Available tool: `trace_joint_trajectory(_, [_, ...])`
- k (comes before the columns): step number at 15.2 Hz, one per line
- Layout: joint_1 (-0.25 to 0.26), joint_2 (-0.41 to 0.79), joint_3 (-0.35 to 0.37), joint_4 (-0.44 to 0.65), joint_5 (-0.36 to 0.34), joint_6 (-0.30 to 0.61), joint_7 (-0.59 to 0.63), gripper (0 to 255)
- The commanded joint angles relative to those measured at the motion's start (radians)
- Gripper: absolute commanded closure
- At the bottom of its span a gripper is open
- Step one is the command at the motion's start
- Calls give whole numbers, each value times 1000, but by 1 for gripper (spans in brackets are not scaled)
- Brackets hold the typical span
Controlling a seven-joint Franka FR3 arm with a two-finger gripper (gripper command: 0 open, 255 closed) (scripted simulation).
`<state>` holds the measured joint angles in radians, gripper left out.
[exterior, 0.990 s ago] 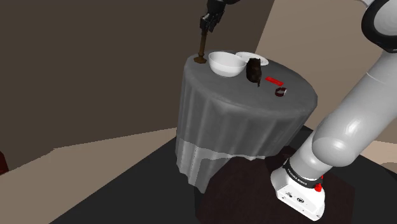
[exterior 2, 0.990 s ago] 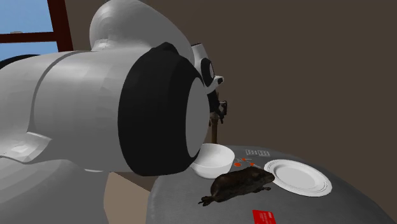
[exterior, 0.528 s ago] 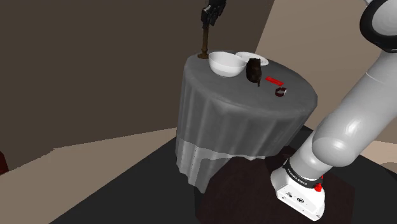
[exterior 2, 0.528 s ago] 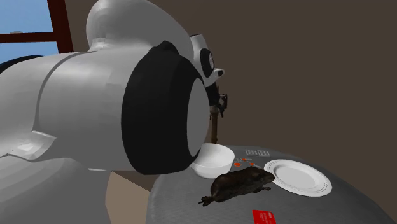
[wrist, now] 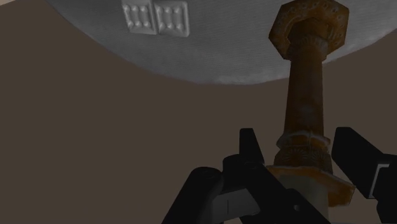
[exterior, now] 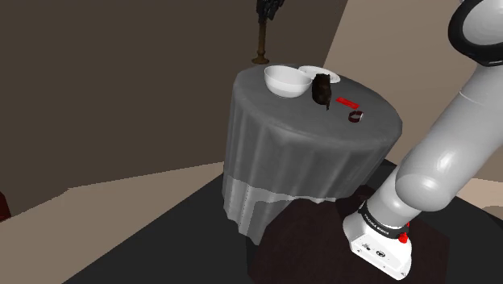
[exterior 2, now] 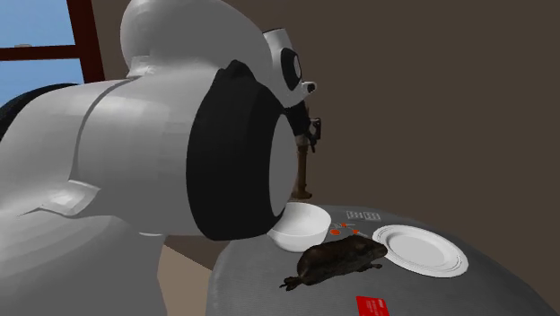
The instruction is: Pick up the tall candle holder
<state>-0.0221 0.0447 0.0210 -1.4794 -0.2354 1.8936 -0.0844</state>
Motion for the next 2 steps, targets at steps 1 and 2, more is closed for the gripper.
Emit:
trace_joint_trajectory(1, [0,3,0,23,1,-19,-5,255])
trace_joint_trajectory(2, [0,4,0,23,1,-19,-5,255])
